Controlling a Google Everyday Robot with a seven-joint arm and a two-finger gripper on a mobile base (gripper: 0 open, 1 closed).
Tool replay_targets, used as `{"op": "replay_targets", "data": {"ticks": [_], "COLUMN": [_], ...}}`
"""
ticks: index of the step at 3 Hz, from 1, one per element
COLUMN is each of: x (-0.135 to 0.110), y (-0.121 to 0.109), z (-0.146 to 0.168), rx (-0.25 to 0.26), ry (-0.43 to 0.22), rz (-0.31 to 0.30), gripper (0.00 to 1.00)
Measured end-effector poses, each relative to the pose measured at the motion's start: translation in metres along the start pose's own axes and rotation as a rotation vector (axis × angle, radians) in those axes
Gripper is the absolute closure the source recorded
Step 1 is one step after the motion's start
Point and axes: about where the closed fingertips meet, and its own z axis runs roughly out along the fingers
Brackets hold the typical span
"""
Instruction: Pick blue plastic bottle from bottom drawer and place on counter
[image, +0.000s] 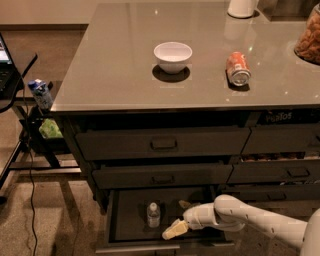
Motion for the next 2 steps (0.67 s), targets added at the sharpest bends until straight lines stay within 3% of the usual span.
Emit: {"op": "replay_targets", "data": {"ticks": [1, 2], "x": [0.000, -0.001], "y": [0.000, -0.001], "z": [0.000, 0.021], "rx": [0.000, 0.008], "ry": [0.000, -0.031], "rz": [0.000, -0.027], "gripper": [0.00, 0.00]}}
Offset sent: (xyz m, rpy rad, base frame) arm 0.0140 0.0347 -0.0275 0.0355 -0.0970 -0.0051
